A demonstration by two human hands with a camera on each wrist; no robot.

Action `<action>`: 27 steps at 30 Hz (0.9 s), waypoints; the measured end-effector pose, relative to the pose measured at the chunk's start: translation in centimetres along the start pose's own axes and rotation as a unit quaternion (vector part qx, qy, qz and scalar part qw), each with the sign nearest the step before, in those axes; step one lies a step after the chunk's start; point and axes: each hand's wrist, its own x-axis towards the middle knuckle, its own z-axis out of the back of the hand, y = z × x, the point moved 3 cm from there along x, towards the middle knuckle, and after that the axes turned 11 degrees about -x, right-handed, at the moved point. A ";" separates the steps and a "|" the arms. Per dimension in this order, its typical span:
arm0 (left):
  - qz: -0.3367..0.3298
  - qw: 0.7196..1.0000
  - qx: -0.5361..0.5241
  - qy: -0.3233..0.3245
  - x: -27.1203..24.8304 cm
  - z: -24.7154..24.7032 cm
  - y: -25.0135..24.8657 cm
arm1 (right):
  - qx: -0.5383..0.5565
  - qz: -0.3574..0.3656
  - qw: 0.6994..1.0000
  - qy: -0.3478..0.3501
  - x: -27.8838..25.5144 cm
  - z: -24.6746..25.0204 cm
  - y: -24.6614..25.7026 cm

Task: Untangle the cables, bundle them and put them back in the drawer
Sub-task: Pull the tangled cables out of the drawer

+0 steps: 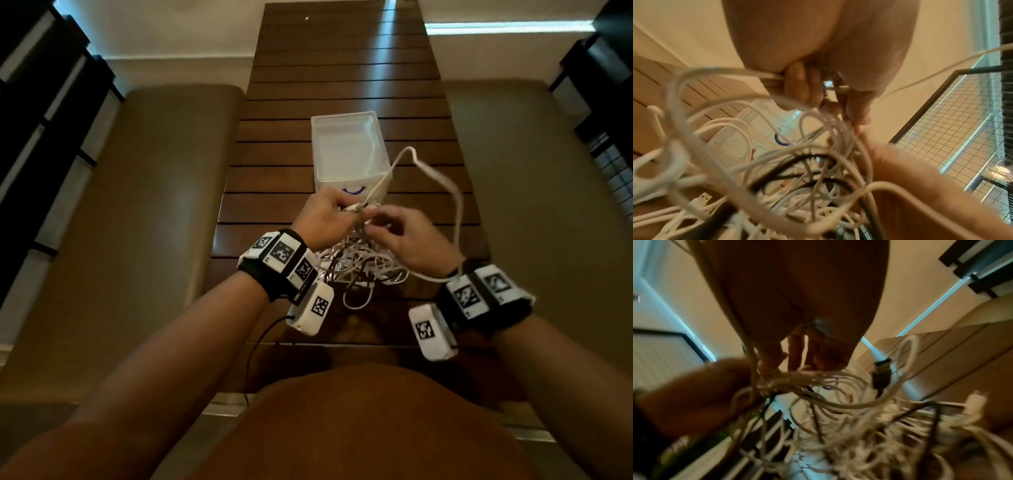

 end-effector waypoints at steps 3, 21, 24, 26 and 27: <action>-0.027 0.992 -0.061 -0.103 -0.3 1.5 -0.1 | -0.059 -0.031 0.998 -0.022 -1.2 -0.7 -2.5; -0.026 0.994 -0.036 0.097 -0.5 -2.8 0.6 | 0.086 0.059 0.994 -0.022 -0.6 4.2 2.9; -0.010 0.995 0.077 0.067 -0.1 -4.3 2.9 | 0.145 0.086 0.980 -0.106 -1.4 6.5 4.0; -0.004 0.990 0.122 0.069 0.2 -4.7 3.5 | 0.176 0.100 0.965 -0.165 -2.1 8.4 4.5; -0.002 0.990 0.125 0.072 0.4 -4.8 3.5 | 0.182 0.100 0.963 -0.171 -2.5 9.3 4.4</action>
